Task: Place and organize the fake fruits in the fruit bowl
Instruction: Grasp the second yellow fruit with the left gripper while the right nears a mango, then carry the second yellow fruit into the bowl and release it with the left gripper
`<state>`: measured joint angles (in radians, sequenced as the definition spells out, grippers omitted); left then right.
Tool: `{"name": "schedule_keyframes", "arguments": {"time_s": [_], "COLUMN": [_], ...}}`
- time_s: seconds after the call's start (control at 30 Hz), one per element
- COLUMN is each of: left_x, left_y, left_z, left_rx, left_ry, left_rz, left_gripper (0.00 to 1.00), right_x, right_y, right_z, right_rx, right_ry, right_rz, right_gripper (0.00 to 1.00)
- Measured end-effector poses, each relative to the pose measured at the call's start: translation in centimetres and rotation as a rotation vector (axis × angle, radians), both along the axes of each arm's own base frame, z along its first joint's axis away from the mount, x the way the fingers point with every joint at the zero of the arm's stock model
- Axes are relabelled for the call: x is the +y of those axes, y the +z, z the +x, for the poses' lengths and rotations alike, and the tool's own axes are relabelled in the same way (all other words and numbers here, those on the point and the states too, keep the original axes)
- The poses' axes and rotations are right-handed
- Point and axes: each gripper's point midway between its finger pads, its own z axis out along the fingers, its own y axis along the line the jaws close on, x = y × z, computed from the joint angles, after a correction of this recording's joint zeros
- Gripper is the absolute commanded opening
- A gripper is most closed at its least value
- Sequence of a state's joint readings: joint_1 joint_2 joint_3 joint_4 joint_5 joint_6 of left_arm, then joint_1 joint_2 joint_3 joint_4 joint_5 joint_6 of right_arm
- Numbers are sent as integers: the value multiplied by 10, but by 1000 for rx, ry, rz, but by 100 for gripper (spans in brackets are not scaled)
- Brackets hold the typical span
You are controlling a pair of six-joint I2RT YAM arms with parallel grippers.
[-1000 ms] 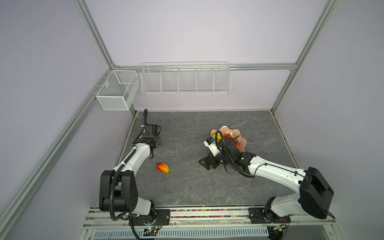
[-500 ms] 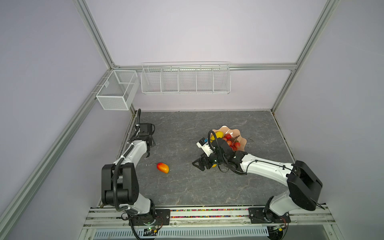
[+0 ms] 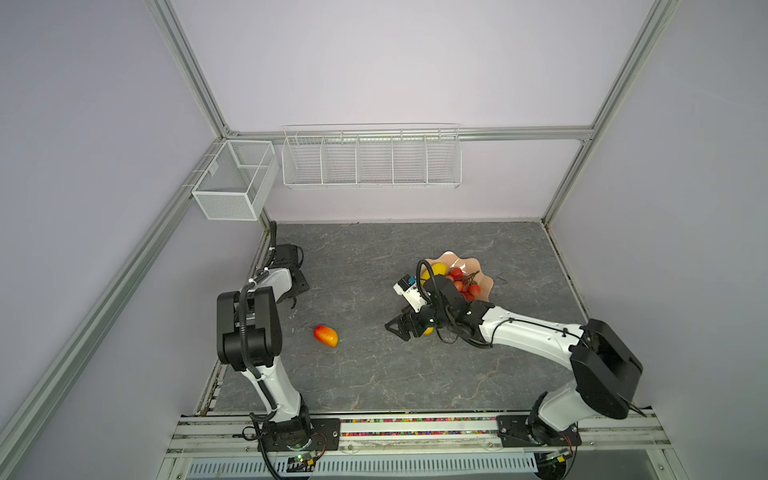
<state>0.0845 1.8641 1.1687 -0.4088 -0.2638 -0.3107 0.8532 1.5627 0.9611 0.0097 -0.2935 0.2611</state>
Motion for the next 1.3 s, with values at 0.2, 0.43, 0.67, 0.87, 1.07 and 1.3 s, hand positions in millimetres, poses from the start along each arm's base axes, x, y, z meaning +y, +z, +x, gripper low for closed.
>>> {"name": "schedule_keyframes", "arguments": {"time_s": [0.2, 0.43, 0.67, 0.87, 1.07, 1.3], "left_x": [4, 14, 19, 5, -48, -153], "left_y": [-2, -4, -16, -9, 36, 108], "left_z": [2, 16, 29, 26, 14, 7], "left_rx": [-8, -32, -25, -70, -169, -348], "left_ry": [13, 47, 40, -12, -172, -481], "left_rz": [4, -13, -76, -126, -141, -206], "left_gripper": [66, 65, 40, 30, 27, 26], "right_x": [-4, -9, -13, -35, -89, -146], "right_y": [0, -1, -2, 7, 19, 30], "right_z": [7, 12, 15, 20, 25, 19], "right_rx": [1, 3, 6, 4, -17, -40], "right_ry": [-18, -34, -45, -99, -224, -354], "right_rz": [0, -2, -6, 13, 35, 41], "right_gripper": [88, 88, 88, 88, 88, 89]}}
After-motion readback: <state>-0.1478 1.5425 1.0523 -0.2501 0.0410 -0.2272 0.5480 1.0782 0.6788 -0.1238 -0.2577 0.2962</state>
